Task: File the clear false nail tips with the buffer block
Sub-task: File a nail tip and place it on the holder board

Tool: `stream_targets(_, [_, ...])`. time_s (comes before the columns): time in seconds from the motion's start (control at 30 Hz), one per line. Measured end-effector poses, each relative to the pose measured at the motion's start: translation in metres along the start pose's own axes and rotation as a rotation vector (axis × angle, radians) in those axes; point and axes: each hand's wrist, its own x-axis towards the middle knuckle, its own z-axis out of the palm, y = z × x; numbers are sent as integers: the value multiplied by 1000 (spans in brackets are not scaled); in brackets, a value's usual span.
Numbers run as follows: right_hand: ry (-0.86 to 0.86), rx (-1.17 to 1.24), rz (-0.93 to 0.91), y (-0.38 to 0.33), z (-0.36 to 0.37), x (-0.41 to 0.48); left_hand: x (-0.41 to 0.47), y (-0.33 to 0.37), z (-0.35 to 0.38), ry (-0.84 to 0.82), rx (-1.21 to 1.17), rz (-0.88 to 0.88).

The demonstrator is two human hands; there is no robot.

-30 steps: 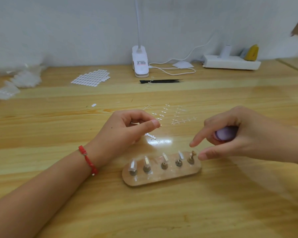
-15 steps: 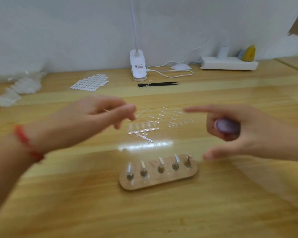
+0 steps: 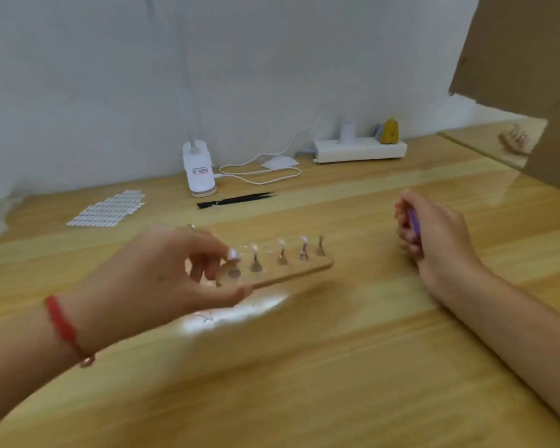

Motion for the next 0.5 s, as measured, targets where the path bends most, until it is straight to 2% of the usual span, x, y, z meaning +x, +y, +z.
stream_targets(0.07, [117,116,33,0,-4,9,58,19,17,53,-106,-8])
stream_targets(0.27, [417,107,-58,-1,-20,20,227,102,111,-68,-249,-64])
stream_targets(0.33, [441,100,-75,0,-18,19,274,126,137,-116,-274,-77])
stream_targets(0.5, [373,210,-72,10,-24,27,358,192,196,-182,-226,-85])
